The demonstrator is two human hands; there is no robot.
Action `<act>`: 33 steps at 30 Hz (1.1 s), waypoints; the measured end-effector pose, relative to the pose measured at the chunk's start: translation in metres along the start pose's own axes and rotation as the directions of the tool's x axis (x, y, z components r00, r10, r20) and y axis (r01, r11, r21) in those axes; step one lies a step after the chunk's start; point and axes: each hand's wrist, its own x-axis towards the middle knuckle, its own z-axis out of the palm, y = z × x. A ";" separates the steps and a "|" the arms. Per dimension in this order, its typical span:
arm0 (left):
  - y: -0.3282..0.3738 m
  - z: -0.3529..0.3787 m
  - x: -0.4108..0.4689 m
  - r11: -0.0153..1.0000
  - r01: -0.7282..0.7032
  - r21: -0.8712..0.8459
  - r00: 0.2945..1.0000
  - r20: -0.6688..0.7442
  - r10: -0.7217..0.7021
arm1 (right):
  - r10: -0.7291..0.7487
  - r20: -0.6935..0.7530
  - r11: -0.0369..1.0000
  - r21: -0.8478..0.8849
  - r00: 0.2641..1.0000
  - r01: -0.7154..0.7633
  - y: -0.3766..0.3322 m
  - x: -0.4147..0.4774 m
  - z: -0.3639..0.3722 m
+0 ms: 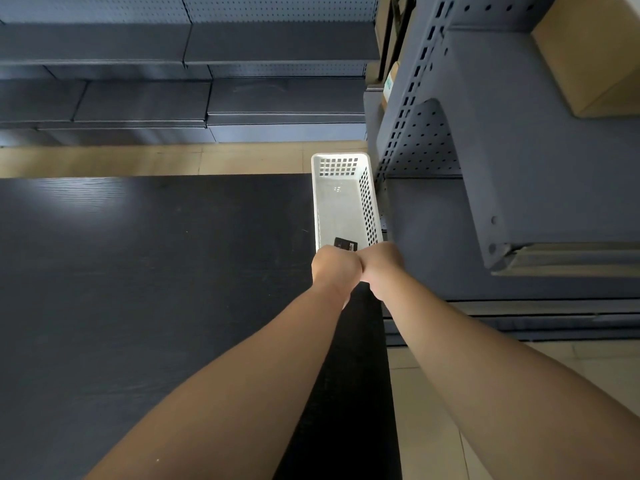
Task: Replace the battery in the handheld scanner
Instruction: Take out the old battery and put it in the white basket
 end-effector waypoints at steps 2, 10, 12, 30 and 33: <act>0.002 -0.002 -0.002 0.961 0.059 -0.272 0.997 -0.032 -0.070 | 0.003 0.015 1.000 0.027 1.000 -0.004 0.001 -0.005 -0.002; -0.011 -0.024 -0.012 0.838 -0.027 -0.545 0.975 -0.201 -0.099 | -0.271 0.055 0.958 -0.087 0.961 0.275 0.002 -0.031 -0.030; -0.012 -0.036 -0.020 0.862 -0.057 -0.503 0.972 -0.226 -0.067 | -0.350 0.035 0.923 -0.156 0.936 0.351 -0.001 -0.044 -0.041; 0.026 -0.170 -0.173 0.838 -0.191 0.511 0.845 -0.348 0.405 | -0.765 0.226 0.231 -0.778 0.603 0.584 -0.087 -0.215 -0.149; 0.025 -0.174 -0.184 0.822 -0.173 0.543 0.838 -0.358 0.413 | -0.773 0.230 0.192 -0.802 0.590 0.565 -0.090 -0.228 -0.153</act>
